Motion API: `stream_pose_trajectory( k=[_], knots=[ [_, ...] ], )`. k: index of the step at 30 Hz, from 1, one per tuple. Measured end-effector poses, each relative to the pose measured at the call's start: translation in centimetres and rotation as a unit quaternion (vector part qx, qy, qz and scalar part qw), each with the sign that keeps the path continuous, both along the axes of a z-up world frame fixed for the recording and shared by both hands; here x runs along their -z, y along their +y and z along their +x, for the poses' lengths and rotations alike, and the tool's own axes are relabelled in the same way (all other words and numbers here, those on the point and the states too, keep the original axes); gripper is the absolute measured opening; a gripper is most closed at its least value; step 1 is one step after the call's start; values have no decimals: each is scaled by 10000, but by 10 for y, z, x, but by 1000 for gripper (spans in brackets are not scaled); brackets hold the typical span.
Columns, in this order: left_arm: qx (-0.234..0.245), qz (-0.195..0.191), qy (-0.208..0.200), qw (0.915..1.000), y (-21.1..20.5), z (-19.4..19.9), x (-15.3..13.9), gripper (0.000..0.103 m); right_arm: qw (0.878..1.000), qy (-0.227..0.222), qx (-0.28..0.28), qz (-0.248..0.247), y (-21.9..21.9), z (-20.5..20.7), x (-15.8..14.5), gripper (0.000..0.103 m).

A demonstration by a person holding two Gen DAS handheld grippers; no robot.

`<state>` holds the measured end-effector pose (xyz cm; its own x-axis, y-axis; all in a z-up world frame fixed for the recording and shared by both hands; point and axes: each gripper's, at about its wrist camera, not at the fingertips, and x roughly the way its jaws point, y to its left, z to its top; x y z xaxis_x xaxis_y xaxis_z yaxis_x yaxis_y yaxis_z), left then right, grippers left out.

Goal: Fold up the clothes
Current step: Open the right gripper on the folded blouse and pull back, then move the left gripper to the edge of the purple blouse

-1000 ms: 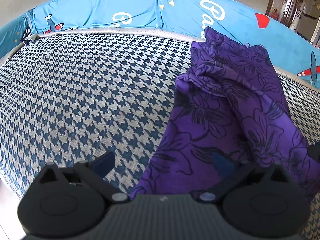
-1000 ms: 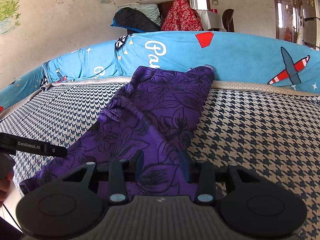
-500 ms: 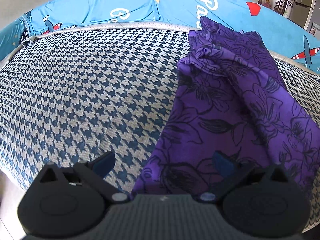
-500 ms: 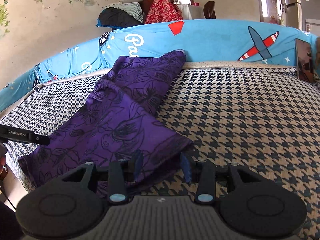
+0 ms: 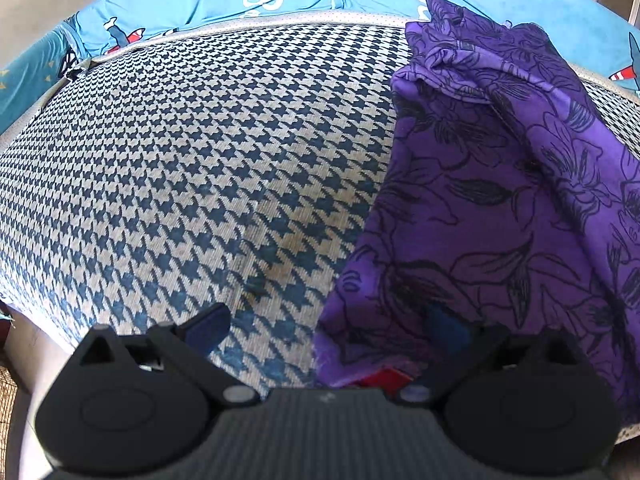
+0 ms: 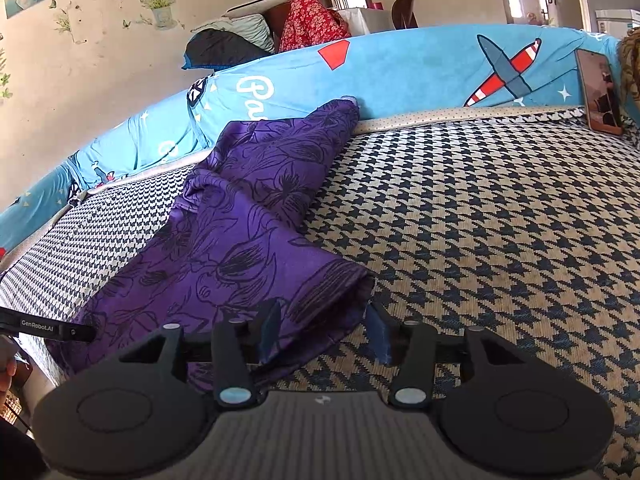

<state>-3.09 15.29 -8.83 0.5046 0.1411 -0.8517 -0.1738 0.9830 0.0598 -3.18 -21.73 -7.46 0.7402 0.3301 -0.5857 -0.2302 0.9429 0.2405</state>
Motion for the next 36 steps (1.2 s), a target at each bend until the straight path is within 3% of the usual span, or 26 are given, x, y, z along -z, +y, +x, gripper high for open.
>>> stream_pose_trajectory(
  k=[13, 20, 25, 31, 36],
  knots=[
    [-341, 241, 7, 9991, -1, -33, -1, 103, 9998, -39, 18, 209, 0, 1, 3, 52],
    [-816, 358, -72, 9960, -4, -42, -5, 103, 9996, -92, 129, 243, -3, 2, 4, 57],
    [-943, 394, -503, 9935, -11, -48, -19, 103, 9990, -55, 255, 368, -6, 8, 7, 58],
    [-1328, -332, -801, 9873, -1, -53, -26, 103, 9982, -63, 394, 452, -7, 16, 14, 61],
    [-1374, -489, -1036, 9839, -4, -57, -31, 103, 9983, -69, 358, 464, -3, 22, 22, 59]
  ],
)
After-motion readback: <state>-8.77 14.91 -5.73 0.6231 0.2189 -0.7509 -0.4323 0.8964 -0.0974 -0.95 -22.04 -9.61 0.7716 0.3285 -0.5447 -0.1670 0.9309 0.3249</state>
